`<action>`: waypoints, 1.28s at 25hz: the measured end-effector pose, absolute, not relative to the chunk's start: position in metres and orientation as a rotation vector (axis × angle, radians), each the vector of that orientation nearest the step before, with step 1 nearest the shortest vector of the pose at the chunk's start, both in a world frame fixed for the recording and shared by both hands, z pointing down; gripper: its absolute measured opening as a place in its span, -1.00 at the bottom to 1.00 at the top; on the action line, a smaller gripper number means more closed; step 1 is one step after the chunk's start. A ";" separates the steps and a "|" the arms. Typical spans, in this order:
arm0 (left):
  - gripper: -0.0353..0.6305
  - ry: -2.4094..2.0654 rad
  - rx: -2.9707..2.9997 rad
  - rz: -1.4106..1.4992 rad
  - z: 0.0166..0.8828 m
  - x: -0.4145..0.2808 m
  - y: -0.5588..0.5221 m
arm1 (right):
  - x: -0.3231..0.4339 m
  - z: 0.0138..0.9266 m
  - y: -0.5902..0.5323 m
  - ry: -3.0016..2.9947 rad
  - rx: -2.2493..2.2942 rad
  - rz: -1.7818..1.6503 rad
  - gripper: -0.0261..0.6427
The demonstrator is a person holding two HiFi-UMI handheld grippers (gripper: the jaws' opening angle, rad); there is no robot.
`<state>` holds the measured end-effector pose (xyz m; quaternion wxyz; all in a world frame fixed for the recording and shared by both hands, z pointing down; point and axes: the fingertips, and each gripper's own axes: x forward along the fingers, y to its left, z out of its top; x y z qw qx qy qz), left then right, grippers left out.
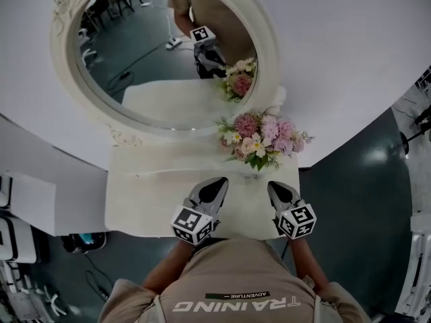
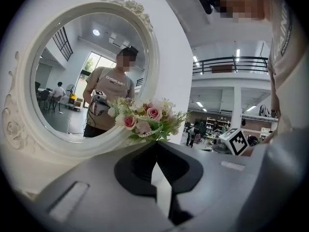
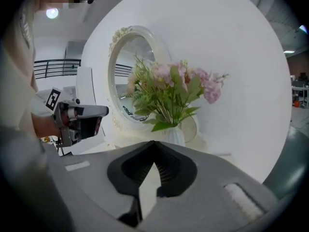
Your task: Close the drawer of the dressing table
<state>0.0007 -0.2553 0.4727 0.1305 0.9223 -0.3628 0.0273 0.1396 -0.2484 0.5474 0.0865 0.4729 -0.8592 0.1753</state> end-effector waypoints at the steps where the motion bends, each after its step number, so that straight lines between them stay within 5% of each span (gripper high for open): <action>1: -0.85 -1.051 2.686 0.077 0.470 0.001 -0.256 | 0.139 0.539 -0.248 -2.569 1.406 0.495 -0.92; 17: -0.85 -1.027 2.779 -0.020 0.411 0.005 -0.272 | 0.117 0.413 -0.246 -2.708 1.368 0.096 -0.91; 32: -0.85 -1.131 2.801 -0.054 0.395 -0.010 -0.281 | 0.115 0.383 -0.253 -2.705 1.419 -0.021 -0.92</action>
